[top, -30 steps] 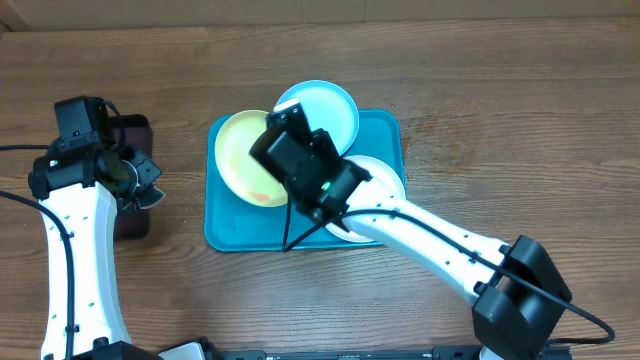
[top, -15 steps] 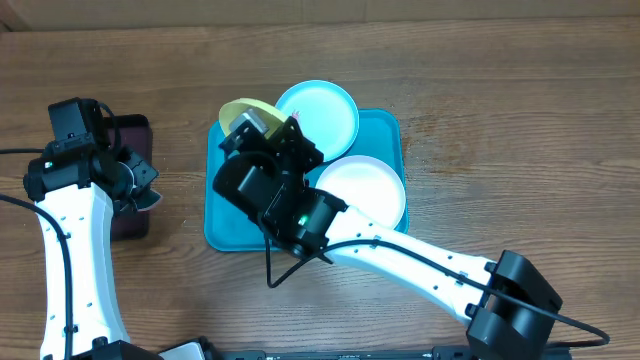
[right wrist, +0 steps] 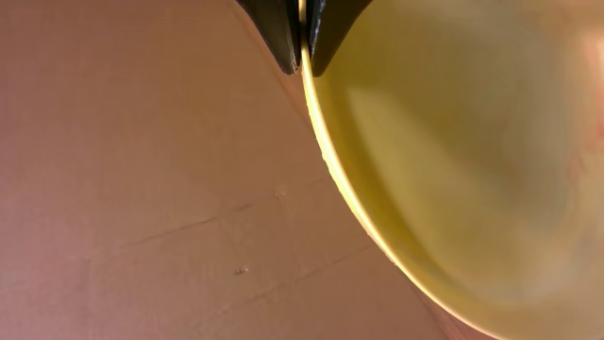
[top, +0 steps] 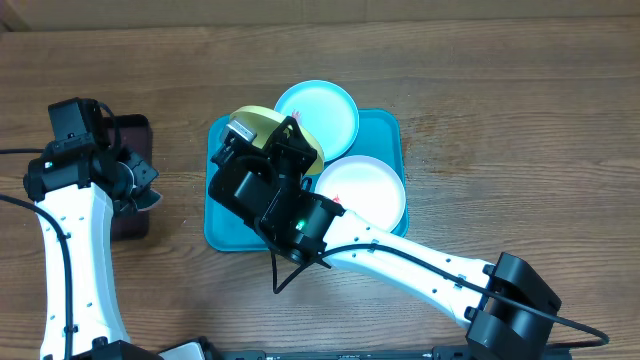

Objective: Clean dirty plates on tray and stack at the side
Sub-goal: 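Lift the yellow plate with the right gripper and carry it right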

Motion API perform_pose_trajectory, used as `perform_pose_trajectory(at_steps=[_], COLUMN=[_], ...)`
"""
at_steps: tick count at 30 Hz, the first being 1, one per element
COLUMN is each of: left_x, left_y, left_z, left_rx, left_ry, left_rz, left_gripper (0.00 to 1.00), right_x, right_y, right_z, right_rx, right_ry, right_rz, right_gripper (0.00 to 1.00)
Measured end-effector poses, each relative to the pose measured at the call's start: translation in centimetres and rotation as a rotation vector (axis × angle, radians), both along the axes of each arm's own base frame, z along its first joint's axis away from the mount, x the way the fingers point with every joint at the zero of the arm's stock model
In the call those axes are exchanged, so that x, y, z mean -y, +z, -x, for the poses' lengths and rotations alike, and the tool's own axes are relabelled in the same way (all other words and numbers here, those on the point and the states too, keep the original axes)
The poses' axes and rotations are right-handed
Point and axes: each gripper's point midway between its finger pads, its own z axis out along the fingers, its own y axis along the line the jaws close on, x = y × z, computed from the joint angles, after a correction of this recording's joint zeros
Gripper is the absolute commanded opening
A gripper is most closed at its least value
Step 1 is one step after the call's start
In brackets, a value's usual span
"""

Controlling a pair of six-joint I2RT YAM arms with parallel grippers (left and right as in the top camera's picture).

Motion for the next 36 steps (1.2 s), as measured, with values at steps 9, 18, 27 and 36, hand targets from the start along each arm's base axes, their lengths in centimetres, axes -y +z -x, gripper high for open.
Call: perform_pose_trajectory(at_steps=[9,18,27,36], left_x=[0.4,0.5,0.5,0.7], left_y=[0.0,0.0,0.0,-1.5], left_z=[-0.1,-0.2,-0.6,-0.3], left_rx=[0.007,0.010,0.027,0.007], left_ry=[-0.009,-0.012,-0.014,-0.016], left_rz=[0.024,0.030,0.027,0.041], left_gripper=[0.04,0.04,0.04,0.04], right_x=[-1.9,-1.0,-1.1,9.8], right_y=[-3.4,-1.3,-9.1,-11.5], right_z=[0.7,-1.5,-0.1,-6.4], right_rx=[-0.175,-0.049,-0.539,-0.782], right_ry=[0.103,0.012,0.085,-0.299], right_rz=[-0.152,-0.308,-0.500,-1.011], right_gripper=[0.04,0.04,0.04,0.04])
